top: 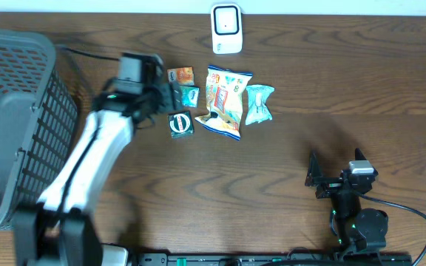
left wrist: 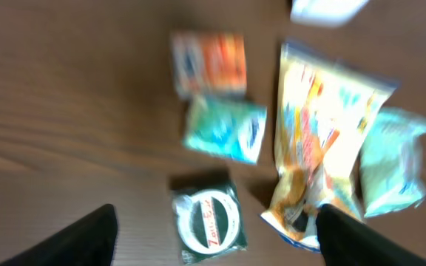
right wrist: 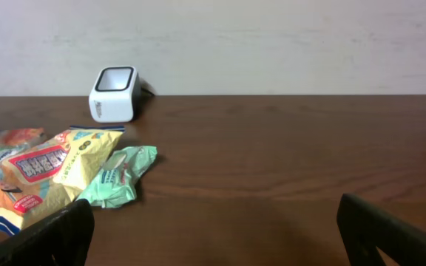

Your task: Scan the item barcode

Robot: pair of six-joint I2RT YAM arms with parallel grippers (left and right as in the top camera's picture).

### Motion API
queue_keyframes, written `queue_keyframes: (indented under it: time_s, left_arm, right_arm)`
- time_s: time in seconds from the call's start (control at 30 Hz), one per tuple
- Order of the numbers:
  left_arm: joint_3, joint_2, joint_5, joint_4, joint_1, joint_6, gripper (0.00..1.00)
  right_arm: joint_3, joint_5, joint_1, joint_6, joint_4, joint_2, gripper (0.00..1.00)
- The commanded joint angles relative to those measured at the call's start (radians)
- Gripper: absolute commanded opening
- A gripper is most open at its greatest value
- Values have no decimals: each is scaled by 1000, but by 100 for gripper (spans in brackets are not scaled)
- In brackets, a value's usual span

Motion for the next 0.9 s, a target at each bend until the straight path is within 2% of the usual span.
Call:
queue_keyframes:
  time_s: [0.0,0.07,0.17,0.2,0.47,0.57,0.87]
  left_arm:
    - [36,-138,-133,-57,52,38,76]
    - [36,-194,-231,-117,73,38,68]
    - [36,-262,-414,-198,108,38,38]
    - [36,-272,-446,-209,121,38,35]
    - [35,-237,-461,-278,217,58,33]
    - [35,-211,-461,-270,249,106,20]
    - [35,-144,-462,-217,369,169,19]
  right_arm:
    - [-1,2,-9,10,-4,-6,99]
    - [-1,2,-9,10,-4,-6,99]
    - [-1,2,-9,10,-4,-6,99]
    - [-1,2,-9,10,-4,-6,99]
    - [-1,2,-9,10,-4,-6,99]
    - [-1,2,-9,10,-4,-6,99]
    - [-1,2,-9,10,-4,-6,99]
